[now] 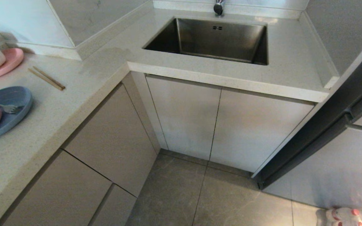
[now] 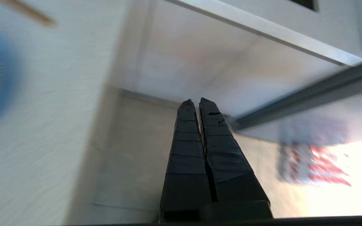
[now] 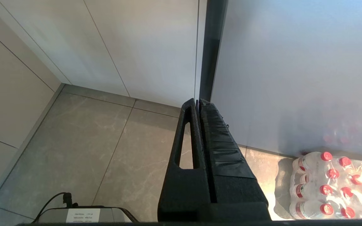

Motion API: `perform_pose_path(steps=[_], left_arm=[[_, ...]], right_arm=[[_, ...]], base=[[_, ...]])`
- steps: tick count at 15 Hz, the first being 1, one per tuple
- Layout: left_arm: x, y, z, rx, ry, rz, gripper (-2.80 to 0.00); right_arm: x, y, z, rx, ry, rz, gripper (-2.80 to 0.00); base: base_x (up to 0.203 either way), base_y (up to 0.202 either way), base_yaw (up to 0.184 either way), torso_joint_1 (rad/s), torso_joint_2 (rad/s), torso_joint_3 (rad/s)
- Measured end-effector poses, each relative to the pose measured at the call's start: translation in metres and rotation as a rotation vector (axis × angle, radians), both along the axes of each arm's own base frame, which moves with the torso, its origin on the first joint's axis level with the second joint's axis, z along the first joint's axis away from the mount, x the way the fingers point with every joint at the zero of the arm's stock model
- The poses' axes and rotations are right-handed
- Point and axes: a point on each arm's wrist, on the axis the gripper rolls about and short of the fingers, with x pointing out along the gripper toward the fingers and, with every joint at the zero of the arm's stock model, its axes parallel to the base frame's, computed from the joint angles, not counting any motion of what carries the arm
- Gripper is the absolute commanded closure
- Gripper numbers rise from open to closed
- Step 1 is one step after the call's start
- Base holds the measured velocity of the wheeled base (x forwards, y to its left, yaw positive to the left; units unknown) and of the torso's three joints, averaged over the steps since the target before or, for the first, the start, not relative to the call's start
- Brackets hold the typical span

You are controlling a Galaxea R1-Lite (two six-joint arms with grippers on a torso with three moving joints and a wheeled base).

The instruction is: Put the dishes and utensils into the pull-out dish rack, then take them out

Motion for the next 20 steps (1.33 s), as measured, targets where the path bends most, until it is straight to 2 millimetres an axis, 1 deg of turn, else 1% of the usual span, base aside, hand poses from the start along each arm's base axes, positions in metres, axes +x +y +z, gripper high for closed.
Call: perform_pose_path(steps=[1,2,4,6,8,10,13,15,17,19,20], left_arm=[[-0.018,0.005,-0.006,0.015,-0.034,0.032,0.0],[-0.032,0.008,-0.012,0.031,-0.064,0.059,0.0],[-0.059,0.012,-0.032,0.057,-0.148,0.107,0.0],[-0.077,0.014,-0.057,0.09,-0.243,0.153,0.0],[-0.087,0.014,-0.087,0.127,-0.307,0.197,0.0],[-0.089,0.012,-0.122,0.153,-0.309,0.241,0.0],[-0.081,0.008,-0.181,0.177,-0.269,0.276,0.0],[-0.075,0.007,-0.22,0.182,-0.275,0.288,0.0],[-0.066,0.007,-0.253,0.191,-0.269,0.293,0.0],[-0.055,0.007,-0.286,0.245,-0.217,0.281,0.0],[-0.051,0.006,-0.295,0.258,-0.217,0.263,0.0]], right_arm=[[0.0,0.0,0.0,0.0,0.0,0.0,0.0],[0.0,0.0,0.0,0.0,0.0,0.0,0.0],[0.0,0.0,0.0,0.0,0.0,0.0,0.0],[0.0,0.0,0.0,0.0,0.0,0.0,0.0],[0.0,0.0,0.0,0.0,0.0,0.0,0.0],[0.0,0.0,0.0,0.0,0.0,0.0,0.0],[0.0,0.0,0.0,0.0,0.0,0.0,0.0],[0.0,0.0,0.0,0.0,0.0,0.0,0.0],[0.0,0.0,0.0,0.0,0.0,0.0,0.0],[0.0,0.0,0.0,0.0,0.0,0.0,0.0],[0.0,0.0,0.0,0.0,0.0,0.0,0.0]], base=[[0.0,0.0,0.0,0.0,0.0,0.0],[0.0,0.0,0.0,0.0,0.0,0.0],[0.0,0.0,0.0,0.0,0.0,0.0],[0.0,0.0,0.0,0.0,0.0,0.0],[0.0,0.0,0.0,0.0,0.0,0.0],[0.0,0.0,0.0,0.0,0.0,0.0],[0.0,0.0,0.0,0.0,0.0,0.0],[0.0,0.0,0.0,0.0,0.0,0.0],[0.0,0.0,0.0,0.0,0.0,0.0],[0.0,0.0,0.0,0.0,0.0,0.0],[0.0,0.0,0.0,0.0,0.0,0.0]])
